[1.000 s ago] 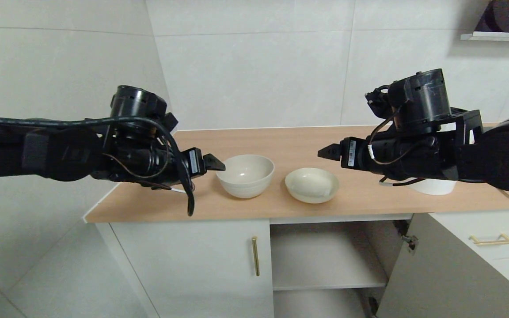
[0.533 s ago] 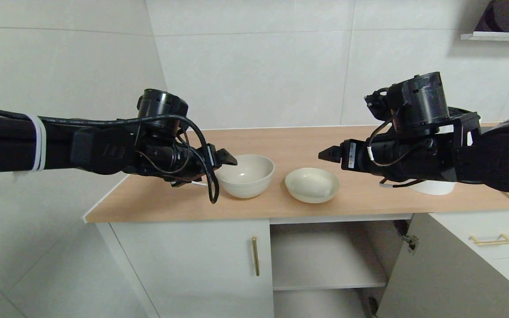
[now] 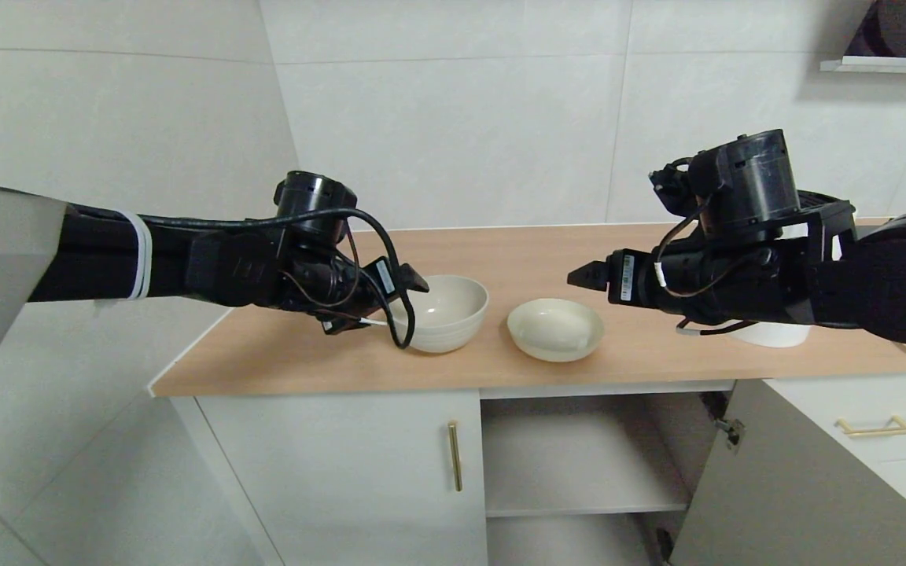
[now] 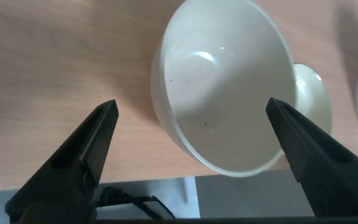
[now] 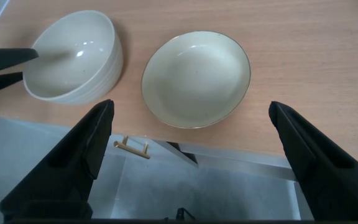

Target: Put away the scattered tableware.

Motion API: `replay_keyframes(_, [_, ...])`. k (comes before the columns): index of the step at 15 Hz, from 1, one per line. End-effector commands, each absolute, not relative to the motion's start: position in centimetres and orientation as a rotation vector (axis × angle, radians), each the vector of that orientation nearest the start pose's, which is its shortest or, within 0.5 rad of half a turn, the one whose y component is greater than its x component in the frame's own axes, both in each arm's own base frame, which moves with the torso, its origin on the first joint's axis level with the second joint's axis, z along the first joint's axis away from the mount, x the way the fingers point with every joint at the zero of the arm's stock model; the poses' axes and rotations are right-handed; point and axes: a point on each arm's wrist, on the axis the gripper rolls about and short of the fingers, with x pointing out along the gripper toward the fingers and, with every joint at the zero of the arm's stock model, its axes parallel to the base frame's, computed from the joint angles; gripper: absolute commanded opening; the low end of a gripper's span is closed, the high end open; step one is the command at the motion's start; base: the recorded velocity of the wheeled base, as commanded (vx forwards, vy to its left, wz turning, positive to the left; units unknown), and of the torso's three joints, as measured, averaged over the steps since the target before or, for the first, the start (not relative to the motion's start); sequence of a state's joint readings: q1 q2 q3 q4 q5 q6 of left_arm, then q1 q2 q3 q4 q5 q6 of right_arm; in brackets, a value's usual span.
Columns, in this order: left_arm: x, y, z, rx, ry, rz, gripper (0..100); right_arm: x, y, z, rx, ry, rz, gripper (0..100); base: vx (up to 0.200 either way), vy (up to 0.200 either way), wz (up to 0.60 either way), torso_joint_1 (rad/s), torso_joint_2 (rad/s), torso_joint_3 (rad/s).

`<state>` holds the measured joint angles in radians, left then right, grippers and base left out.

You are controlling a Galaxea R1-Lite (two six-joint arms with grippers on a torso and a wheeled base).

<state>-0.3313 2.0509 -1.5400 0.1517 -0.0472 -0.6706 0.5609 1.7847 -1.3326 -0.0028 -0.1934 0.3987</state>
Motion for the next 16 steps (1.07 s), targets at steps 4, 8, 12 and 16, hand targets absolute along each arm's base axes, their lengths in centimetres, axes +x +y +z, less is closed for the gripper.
replay_keyframes(4, [39.2, -13.6, 17.0, -0.537, 0.781, -0.116, 100, 29.5, 18.0, 24.0, 0.222, 0.484, 0.270, 100, 0.000, 0.000, 0.00, 0.000, 0.00, 0.000])
replay_keyframes(8, [39.2, -13.6, 17.0, -0.536, 0.782, -0.116, 0, 29.6, 17.8, 24.0, 0.222, 0.485, 0.266, 100, 0.000, 0.000, 0.00, 0.000, 0.00, 0.000])
replay_keyframes(12, [39.1, -13.3, 17.4, -0.541, 0.770, -0.113, 0, 29.7, 17.8, 24.0, 0.224, 0.486, 0.270, 100, 0.000, 0.000, 0.00, 0.000, 0.00, 0.000])
replay_keyframes(16, [38.5, -13.0, 18.4, -0.546, 0.753, -0.120, 0, 31.0, 18.4, 22.8, 0.196, 0.549, 0.236, 100, 0.000, 0.000, 0.00, 0.000, 0.00, 0.000])
